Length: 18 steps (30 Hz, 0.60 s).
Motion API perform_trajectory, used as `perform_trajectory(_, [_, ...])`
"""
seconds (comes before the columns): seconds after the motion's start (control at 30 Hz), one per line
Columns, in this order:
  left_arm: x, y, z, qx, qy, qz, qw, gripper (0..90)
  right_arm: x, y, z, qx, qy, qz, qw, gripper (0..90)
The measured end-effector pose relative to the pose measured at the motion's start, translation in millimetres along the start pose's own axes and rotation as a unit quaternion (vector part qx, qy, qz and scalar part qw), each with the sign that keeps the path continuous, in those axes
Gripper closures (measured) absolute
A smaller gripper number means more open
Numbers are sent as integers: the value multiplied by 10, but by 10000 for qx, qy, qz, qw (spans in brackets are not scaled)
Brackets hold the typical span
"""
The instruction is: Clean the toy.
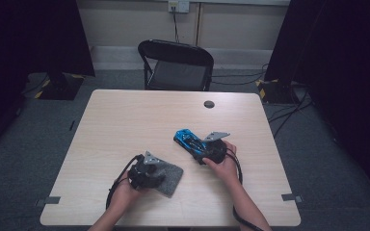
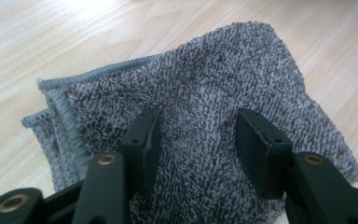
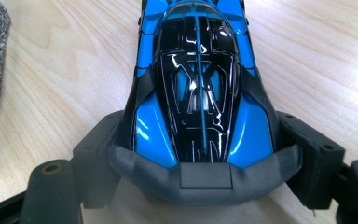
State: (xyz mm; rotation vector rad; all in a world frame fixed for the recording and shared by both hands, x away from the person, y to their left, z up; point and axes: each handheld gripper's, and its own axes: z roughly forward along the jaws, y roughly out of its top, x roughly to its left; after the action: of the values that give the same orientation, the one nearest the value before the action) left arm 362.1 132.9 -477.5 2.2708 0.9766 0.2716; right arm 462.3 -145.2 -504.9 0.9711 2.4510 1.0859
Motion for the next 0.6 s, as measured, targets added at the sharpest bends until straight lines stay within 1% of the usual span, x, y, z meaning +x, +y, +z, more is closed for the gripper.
perform_trajectory(0.03, [10, -5, -4, 20, -24, 80, 10000, 523, 1, 0, 0, -3, -1, 8, 10000, 239])
perform_trajectory(0.07, [15, -8, -4, -8, -77, -21, 10000, 530, 1, 0, 0, -3, -1, 8, 10000, 239])
perform_trajectory(0.17, [37, -16, -2, -48, -110, -40, 9999, 569, 1, 0, 0, -2, 0, 6, 10000, 239])
perform_trajectory(0.2, [37, -14, -7, -37, -111, -116, 9999, 569, 0, 0, 0, 0, 0, 2, 10000, 239])
perform_trajectory(0.23, [36, -11, -8, -27, -110, -125, 9999, 599, 0, 0, 0, -2, -1, 4, 10000, 239])
perform_trajectory(0.27, [32, -8, -6, -19, -76, -92, 9999, 625, 0, 0, 0, -1, -1, 3, 10000, 239])
perform_trajectory(0.3, [28, 4, -2, 38, -90, -175, 9998, 641, 0, 0, 0, 0, -1, 2, 10000, 239])
perform_trajectory(0.33, [30, 19, 1, 102, -156, -311, 9993, 712, 1, 0, 0, -2, -2, 13, 10000, 239])
perform_trajectory(0.37, [29, 39, 3, 179, -145, -380, 9990, 773, 1, 1, 0, -3, -3, 9, 10000, 239])
perform_trajectory(0.4, [15, 64, 10, 267, -96, -305, 9991, 817, 1, 0, 0, -3, -2, 12, 10000, 239])
perform_trajectory(0.43, [2, 75, 19, 305, -74, -247, 9992, 837, 1, 0, 0, -4, -5, 12, 10000, 239])
perform_trajectory(0.53, [-36, 106, 21, 403, 48, -70, 9992, 847, 1, 0, 0, -2, 0, 9, 10000, 239])
perform_trajectory(0.57, [-42, 107, 19, 386, 35, 13, 9992, 848, 1, 1, 0, -4, 1, 9, 10000, 239])
perform_trajectory(0.6, [-32, 112, 11, 386, 14, 12, 9993, 847, 0, 0, 0, -3, 0, 7, 10000, 239])
